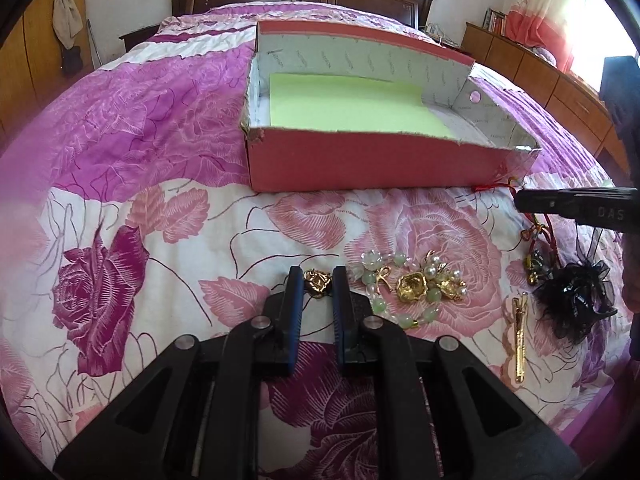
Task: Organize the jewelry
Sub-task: 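Lift the earring with the left tool while the right tool grasps the rainbow cord bracelet, then carry the earring and bracelet into the pink box with both tools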
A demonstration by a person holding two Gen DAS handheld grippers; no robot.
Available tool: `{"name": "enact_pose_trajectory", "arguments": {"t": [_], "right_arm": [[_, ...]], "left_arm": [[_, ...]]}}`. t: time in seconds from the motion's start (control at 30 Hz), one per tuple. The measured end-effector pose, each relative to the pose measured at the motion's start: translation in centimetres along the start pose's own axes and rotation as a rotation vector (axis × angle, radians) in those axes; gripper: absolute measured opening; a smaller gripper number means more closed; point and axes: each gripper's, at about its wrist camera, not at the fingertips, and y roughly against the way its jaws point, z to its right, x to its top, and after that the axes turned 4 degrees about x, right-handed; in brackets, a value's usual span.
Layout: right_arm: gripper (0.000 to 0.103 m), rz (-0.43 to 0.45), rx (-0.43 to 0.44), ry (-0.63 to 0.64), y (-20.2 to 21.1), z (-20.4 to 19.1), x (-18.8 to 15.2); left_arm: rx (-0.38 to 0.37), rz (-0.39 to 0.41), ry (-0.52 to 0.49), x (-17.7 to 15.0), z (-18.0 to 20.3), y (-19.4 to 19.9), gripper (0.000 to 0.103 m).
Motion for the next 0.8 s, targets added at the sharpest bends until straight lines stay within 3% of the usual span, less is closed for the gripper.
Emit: {"name": "enact_pose_trajectory", "arguments": {"t": [0.3,0.8], "right_arm": [[0.005,0.159,0.067,-0.007,5.6,0.2,-0.9],[0.005,0.357,0.082,0.009,11.9,-0.4,-1.4]], "left_arm": [[0.003,0.061,-0.005,0.4,0.8,2.9,0.006],[-0.048,0.206,-0.050,2.7,2.7,8.3,0.006]]}}
